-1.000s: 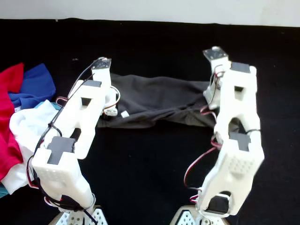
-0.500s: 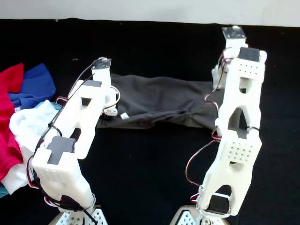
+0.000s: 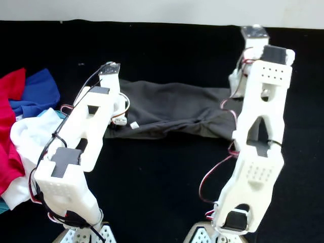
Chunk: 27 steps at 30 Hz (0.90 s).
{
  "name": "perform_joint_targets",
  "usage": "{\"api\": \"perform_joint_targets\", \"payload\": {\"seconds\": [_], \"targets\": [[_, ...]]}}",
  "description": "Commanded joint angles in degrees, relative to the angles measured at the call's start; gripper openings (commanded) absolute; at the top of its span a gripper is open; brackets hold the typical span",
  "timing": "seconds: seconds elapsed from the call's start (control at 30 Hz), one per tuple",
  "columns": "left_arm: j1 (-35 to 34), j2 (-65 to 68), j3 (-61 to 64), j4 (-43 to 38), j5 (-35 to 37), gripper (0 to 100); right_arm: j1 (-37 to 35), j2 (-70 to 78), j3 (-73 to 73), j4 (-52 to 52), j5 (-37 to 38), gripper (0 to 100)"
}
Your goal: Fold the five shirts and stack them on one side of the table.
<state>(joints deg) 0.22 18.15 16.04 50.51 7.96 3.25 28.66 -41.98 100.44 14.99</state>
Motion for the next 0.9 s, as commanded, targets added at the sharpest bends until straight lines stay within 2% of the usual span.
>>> {"api": "perform_joint_targets", "payload": {"seconds": [0.0,0.17,0.3,0.43,0.63,0.77,0.87], "targets": [[0.48,-0.22,0.13,-2.29,0.53,1,-2.86,-10.24,16.92,-1.36,-0.53,2.2],[0.48,-0.22,0.13,-2.29,0.53,1,-2.24,-11.21,34.15,-14.29,-0.44,2.2],[0.48,-0.22,0.13,-2.29,0.53,1,-0.75,-9.1,40.22,-20.53,-0.44,2.2],[0.48,-0.22,0.13,-2.29,0.53,1,4.35,-6.46,40.4,-26.95,0.09,2.2],[0.48,-0.22,0.13,-2.29,0.53,1,8.75,-1.54,39.43,-39.43,5.8,2.2],[0.48,-0.22,0.13,-2.29,0.53,1,8.22,1.27,33.19,-39.16,5.63,2.2],[0.48,-0.22,0.13,-2.29,0.53,1,6.2,1.45,27.21,-35.21,5.63,2.2]]}}
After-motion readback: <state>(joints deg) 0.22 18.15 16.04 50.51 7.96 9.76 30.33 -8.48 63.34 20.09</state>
